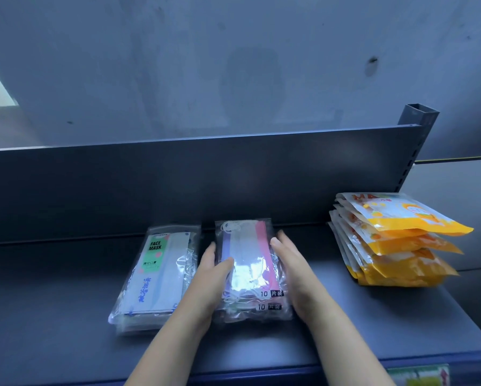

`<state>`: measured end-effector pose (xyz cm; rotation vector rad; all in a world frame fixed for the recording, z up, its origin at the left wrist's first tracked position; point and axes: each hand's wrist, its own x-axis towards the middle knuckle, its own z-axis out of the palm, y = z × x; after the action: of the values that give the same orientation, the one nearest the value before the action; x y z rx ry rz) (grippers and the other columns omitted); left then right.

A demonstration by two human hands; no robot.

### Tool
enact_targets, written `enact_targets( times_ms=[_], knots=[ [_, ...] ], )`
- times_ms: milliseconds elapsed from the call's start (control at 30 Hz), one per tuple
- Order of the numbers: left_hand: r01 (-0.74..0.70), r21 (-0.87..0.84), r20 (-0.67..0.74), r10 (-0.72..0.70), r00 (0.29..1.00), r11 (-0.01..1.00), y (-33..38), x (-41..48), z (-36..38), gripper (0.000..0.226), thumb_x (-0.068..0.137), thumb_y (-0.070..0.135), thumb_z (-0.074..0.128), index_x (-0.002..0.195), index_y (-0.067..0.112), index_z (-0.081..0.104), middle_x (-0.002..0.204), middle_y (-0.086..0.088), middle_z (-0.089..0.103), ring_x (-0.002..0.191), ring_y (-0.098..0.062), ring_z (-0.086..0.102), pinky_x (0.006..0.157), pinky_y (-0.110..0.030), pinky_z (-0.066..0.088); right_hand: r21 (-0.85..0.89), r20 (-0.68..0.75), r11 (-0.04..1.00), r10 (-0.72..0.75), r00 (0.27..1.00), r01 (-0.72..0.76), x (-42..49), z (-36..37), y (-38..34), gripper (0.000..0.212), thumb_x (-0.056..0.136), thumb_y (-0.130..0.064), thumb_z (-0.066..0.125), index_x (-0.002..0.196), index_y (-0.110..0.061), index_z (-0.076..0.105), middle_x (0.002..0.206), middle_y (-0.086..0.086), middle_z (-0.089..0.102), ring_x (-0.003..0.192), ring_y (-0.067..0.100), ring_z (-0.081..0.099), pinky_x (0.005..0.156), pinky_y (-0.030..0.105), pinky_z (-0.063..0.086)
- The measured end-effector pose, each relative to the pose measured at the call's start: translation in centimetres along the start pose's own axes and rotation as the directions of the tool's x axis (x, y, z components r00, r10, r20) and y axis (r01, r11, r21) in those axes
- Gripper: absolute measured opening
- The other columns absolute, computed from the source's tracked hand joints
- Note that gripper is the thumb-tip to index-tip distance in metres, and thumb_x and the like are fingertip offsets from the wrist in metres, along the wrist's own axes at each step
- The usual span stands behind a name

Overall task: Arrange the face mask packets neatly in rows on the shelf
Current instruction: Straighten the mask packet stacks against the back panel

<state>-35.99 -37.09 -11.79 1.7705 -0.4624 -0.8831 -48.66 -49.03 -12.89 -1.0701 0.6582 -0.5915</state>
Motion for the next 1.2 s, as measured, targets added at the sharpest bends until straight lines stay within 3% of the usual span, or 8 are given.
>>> enact_targets(
  times_ms=[200, 267, 400, 467, 633, 800, 967, 1200],
  knots=[
    [0.067, -0.019, 0.005, -0.067, 0.998, 0.998, 0.3, 0.7, -0.2, 0.071, 0.094, 0.045, 0.054, 0.162, 0.034, 0.035, 0.165, 0.012, 0.041, 0.15, -0.021, 0.043, 0.122, -0.043, 0.034, 0.037, -0.019, 0.999, -0.014, 1.0, 0.015, 1.2, -0.9, 1.0, 0.077, 0.1, -0.046, 0.062, 0.165, -0.028, 0.025, 0.164, -0.01, 0.037, 0.133, 0.007, 0.048, 0.106, 0.033, 0.039],
    [0.061, -0.049, 0.026, -0.06, 0.998, 0.997, -0.7, 1.9, -0.4, 0.075, 0.081, 0.049, 0.057, 0.154, 0.033, 0.046, 0.157, 0.005, 0.055, 0.14, -0.023, 0.056, 0.118, -0.051, 0.043, 0.009, 0.008, 1.0, -0.006, 1.0, 0.005, 0.9, -0.3, 1.0, 0.063, 0.105, -0.038, 0.057, 0.161, -0.033, 0.03, 0.152, -0.014, 0.051, 0.122, 0.001, 0.06, 0.096, 0.025, 0.048],
    [0.06, -0.059, 0.061, -0.057, 0.997, 0.996, -0.2, 2.4, -0.5, 0.046, 0.088, 0.032, 0.056, 0.133, 0.036, 0.064, 0.13, 0.004, 0.075, 0.118, -0.025, 0.073, 0.105, -0.055, 0.055, -0.054, 0.012, 0.998, 0.021, 1.0, -0.02, 0.6, 0.2, 0.6, 0.047, 0.109, -0.022, 0.049, 0.153, -0.033, 0.038, 0.121, -0.019, 0.07, 0.101, -0.005, 0.073, 0.076, 0.017, 0.058],
    [0.051, -0.027, 0.049, -0.05, 0.998, 0.998, 0.0, 2.2, -0.5, 0.053, 0.086, 0.039, 0.053, 0.139, 0.037, 0.06, 0.138, 0.006, 0.07, 0.125, -0.024, 0.068, 0.11, -0.054, 0.051, -0.061, 0.02, 0.998, 0.018, 1.0, -0.017, 0.5, 0.3, 0.4, 0.05, 0.109, -0.017, 0.047, 0.155, -0.032, 0.037, 0.12, -0.024, 0.068, 0.098, -0.01, 0.072, 0.073, 0.011, 0.056],
    [0.061, 0.007, 0.001, -0.061, 0.998, 0.998, -0.7, 2.1, -0.5, 0.07, 0.087, 0.05, 0.05, 0.156, 0.039, 0.041, 0.158, 0.016, 0.049, 0.145, -0.018, 0.049, 0.121, -0.051, 0.039, -0.014, 0.05, 1.0, 0.011, 0.999, -0.01, 0.4, 0.2, 0.2, 0.071, 0.107, -0.027, 0.054, 0.167, -0.026, 0.016, 0.163, -0.012, 0.037, 0.127, 0.001, 0.05, 0.09, 0.015, 0.047],
    [0.043, -0.026, 0.035, -0.042, 0.998, 0.999, -0.7, 2.7, -0.7, 0.047, 0.091, 0.028, 0.052, 0.136, 0.038, 0.061, 0.13, 0.009, 0.074, 0.119, -0.019, 0.071, 0.108, -0.049, 0.053, -0.08, 0.071, 0.997, -0.01, 0.997, 0.015, 0.6, 0.9, -0.5, 0.088, 0.091, -0.045, 0.066, 0.165, -0.034, 0.021, 0.163, -0.019, 0.037, 0.144, 0.004, 0.042, 0.124, 0.037, 0.031],
    [0.033, -0.024, 0.038, -0.032, 0.999, 0.999, -0.5, 2.4, -0.9, 0.048, 0.088, 0.026, 0.049, 0.131, 0.042, 0.062, 0.124, 0.009, 0.076, 0.118, -0.023, 0.071, 0.109, -0.054, 0.052, -0.111, 0.087, 0.994, -0.002, 0.996, 0.012, 0.8, 1.3, -0.8, 0.072, 0.105, -0.035, 0.056, 0.166, -0.033, 0.016, 0.159, -0.019, 0.035, 0.135, 0.001, 0.04, 0.11, 0.026, 0.032],
    [0.07, 0.001, -0.008, -0.07, 0.998, 0.998, -0.1, 2.3, -0.9, 0.069, 0.081, 0.048, 0.051, 0.149, 0.035, 0.048, 0.15, 0.005, 0.06, 0.138, -0.025, 0.057, 0.116, -0.051, 0.045, -0.177, 0.03, 0.984, 0.009, 1.0, -0.004, 0.8, 0.5, -0.3, 0.1, 0.09, -0.053, 0.065, 0.168, -0.031, 0.005, 0.173, -0.012, 0.013, 0.157, 0.009, 0.019, 0.122, 0.033, 0.02]
  ],
)
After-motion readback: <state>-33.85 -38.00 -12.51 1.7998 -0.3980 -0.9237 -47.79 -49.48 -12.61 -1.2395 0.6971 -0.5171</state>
